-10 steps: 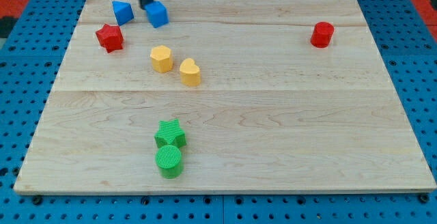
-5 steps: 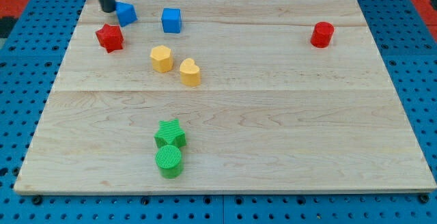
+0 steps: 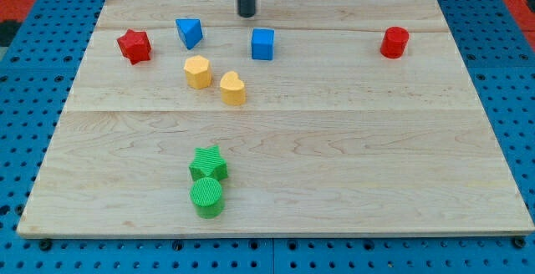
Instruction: Place the blue blocks in between the red blocks
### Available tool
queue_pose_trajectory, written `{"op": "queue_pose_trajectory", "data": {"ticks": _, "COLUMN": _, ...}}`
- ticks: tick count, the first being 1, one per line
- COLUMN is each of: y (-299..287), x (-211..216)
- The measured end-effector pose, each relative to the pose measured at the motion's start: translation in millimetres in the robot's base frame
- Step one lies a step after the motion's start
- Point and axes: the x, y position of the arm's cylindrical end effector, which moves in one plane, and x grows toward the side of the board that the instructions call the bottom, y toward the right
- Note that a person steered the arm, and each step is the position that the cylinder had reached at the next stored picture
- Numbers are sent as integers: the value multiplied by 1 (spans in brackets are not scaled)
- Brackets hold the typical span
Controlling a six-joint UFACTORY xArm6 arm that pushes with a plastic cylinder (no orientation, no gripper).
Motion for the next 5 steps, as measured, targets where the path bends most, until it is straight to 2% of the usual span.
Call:
{"op": "queue_pose_trajectory", "data": {"ticks": 1, "y": -48, "x": 4}}
{"op": "queue_pose_trajectory", "data": {"ticks": 3, "y": -93, "x": 6}}
{"op": "queue_pose_trajectory", "data": {"ticks": 5, "y": -84, "x": 41}}
